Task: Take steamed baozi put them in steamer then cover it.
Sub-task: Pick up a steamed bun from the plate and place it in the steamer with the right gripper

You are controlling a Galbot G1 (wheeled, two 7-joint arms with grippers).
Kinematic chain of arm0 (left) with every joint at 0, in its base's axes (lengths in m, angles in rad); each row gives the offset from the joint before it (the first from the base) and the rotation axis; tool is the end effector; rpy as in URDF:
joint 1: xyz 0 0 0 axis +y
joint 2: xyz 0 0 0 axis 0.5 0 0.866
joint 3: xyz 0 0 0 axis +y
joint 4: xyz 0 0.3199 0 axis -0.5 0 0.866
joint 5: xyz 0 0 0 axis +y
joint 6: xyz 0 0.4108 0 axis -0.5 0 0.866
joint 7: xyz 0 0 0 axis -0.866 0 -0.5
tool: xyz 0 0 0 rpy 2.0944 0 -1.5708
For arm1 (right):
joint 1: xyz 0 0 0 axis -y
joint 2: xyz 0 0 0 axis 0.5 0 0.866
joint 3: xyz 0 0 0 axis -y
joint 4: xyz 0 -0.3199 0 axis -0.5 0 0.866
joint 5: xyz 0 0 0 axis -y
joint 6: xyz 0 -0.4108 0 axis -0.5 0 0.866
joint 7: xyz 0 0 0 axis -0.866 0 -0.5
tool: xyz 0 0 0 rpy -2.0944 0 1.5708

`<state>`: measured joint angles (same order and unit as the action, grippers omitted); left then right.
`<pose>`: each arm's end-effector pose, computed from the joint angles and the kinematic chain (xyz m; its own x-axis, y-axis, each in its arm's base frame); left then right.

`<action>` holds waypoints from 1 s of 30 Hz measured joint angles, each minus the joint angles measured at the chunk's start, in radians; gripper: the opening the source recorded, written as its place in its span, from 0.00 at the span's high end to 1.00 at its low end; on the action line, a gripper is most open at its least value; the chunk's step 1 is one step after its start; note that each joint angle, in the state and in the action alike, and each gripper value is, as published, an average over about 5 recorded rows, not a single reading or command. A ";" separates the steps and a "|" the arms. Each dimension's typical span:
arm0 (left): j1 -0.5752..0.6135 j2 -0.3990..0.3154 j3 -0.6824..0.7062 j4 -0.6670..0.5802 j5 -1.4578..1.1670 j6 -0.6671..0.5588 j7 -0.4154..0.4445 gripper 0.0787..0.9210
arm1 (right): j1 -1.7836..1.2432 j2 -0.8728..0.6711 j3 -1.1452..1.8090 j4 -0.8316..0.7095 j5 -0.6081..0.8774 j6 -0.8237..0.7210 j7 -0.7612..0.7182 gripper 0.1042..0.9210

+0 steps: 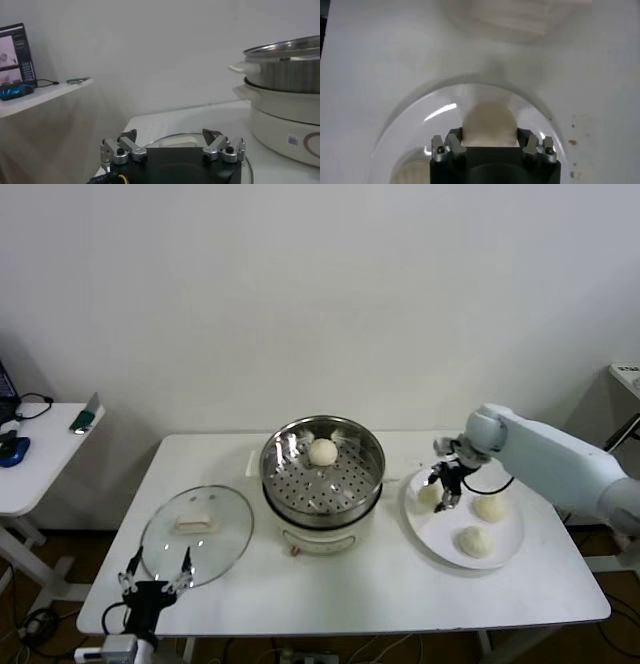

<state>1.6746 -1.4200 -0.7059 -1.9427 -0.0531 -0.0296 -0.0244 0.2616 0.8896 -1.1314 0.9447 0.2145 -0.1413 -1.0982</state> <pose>0.2118 0.0942 -0.3491 -0.9722 -0.1318 0.1937 -0.0968 0.9789 0.1802 0.6151 -0.0954 -0.1939 -0.1046 -0.1810 0.9779 -0.9925 -0.0435 -0.1142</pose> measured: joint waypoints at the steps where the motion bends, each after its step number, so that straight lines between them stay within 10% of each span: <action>1: 0.001 0.000 0.002 -0.001 0.000 0.000 0.000 0.12 | 0.029 -0.001 -0.021 0.005 0.020 -0.001 -0.001 0.27; 30: 0.003 0.014 0.047 -0.031 0.001 -0.007 0.012 0.12 | 0.487 0.378 -0.379 0.018 0.569 -0.112 0.049 0.27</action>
<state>1.6778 -1.4057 -0.6584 -1.9733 -0.0522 -0.0363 -0.0122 0.7488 1.2678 -1.5108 0.9627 0.7831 -0.2535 -1.0496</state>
